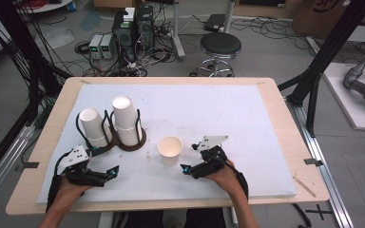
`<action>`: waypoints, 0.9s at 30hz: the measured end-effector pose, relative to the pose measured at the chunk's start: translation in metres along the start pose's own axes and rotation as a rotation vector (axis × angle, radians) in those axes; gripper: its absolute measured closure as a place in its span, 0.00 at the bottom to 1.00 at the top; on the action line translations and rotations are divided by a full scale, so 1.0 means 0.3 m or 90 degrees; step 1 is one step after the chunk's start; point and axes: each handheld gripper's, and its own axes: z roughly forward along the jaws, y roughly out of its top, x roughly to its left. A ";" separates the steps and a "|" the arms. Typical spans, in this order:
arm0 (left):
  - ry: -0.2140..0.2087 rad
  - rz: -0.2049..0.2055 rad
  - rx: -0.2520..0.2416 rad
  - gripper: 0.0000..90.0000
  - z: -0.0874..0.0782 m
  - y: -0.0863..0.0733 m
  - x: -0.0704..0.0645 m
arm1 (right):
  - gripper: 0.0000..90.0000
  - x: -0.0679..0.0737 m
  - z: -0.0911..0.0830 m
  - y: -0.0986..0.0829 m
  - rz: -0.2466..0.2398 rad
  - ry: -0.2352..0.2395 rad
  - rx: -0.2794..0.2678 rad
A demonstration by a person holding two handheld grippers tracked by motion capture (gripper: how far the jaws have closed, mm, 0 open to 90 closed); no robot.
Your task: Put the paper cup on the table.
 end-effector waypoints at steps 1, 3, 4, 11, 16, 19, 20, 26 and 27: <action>0.001 0.000 0.000 0.04 -0.001 0.000 0.000 | 0.16 -0.002 -0.011 -0.004 0.004 -0.003 -0.003; 0.004 0.000 -0.004 0.04 -0.002 -0.001 -0.002 | 0.16 -0.008 -0.031 -0.015 0.007 -0.013 -0.013; 0.004 0.003 -0.005 0.04 -0.004 -0.001 0.000 | 0.16 -0.010 -0.041 -0.021 0.014 -0.018 -0.017; 0.013 0.003 -0.018 0.04 -0.009 -0.004 -0.005 | 0.16 -0.036 -0.095 -0.066 0.045 -0.052 -0.057; 0.015 -0.001 -0.010 0.04 -0.005 -0.003 -0.002 | 0.16 -0.047 -0.122 -0.088 0.062 -0.067 -0.076; 0.022 -0.002 -0.010 0.04 -0.004 -0.003 -0.005 | 0.16 -0.052 -0.129 -0.106 0.066 -0.080 -0.077; 0.022 -0.001 -0.010 0.04 -0.005 -0.003 -0.005 | 0.16 -0.055 -0.132 -0.113 0.069 -0.087 -0.079; 0.029 0.004 -0.025 0.04 -0.013 -0.006 -0.008 | 0.16 -0.083 -0.166 -0.161 0.104 -0.120 -0.115; 0.030 0.004 -0.026 0.04 -0.013 -0.006 -0.008 | 0.16 -0.087 -0.172 -0.168 0.113 -0.124 -0.119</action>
